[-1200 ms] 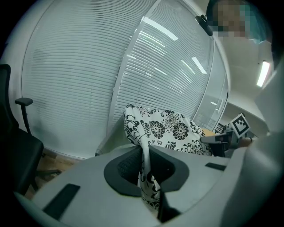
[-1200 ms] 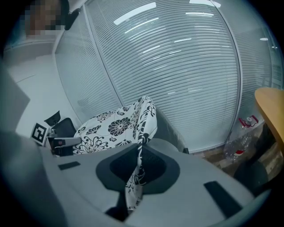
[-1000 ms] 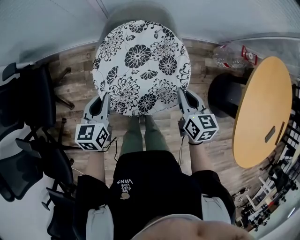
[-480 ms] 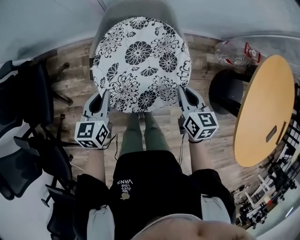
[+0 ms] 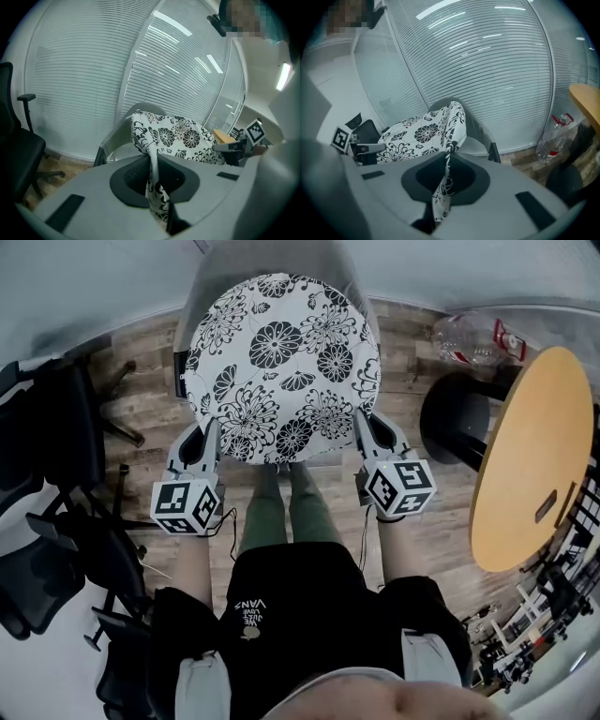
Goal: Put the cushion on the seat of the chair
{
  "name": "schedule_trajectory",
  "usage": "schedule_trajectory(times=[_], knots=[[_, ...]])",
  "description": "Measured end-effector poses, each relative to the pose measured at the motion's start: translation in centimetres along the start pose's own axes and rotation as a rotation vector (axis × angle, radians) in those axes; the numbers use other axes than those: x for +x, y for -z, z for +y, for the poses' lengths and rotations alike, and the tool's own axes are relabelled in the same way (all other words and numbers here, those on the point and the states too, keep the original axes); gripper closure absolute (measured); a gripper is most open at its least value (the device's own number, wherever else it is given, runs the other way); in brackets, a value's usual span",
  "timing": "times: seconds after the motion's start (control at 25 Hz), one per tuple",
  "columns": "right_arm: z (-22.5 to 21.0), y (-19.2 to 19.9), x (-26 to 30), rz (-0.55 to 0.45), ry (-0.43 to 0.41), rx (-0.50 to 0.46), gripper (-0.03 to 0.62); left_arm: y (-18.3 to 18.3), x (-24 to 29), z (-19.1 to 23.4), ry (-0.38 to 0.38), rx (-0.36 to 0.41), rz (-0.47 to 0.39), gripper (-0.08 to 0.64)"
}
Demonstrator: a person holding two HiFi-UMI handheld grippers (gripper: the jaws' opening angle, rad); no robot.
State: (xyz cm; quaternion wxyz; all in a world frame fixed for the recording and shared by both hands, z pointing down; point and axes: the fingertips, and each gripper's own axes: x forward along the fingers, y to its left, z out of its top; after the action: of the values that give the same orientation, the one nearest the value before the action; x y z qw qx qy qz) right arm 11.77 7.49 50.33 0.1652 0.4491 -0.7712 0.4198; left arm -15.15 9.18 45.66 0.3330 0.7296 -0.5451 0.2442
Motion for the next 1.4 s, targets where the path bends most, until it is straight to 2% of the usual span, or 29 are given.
schedule_trajectory(times=[0.44,0.92,1.4], knots=[[-0.3,0.5,0.7,0.015,0.002,-0.011,0.561,1.2,0.7,0.2,-0.004,-0.009,0.014,0.525],[1.0,-1.8,-2.0,-0.031,0.053,-0.062,0.561,-0.8,-1.4,0.2,0.007,-0.011,-0.055,0.525],[0.2,-1.1,-1.2,-0.008,0.085,-0.058,0.561,0.3,-0.2,1.1,0.005,-0.031,-0.036,0.523]])
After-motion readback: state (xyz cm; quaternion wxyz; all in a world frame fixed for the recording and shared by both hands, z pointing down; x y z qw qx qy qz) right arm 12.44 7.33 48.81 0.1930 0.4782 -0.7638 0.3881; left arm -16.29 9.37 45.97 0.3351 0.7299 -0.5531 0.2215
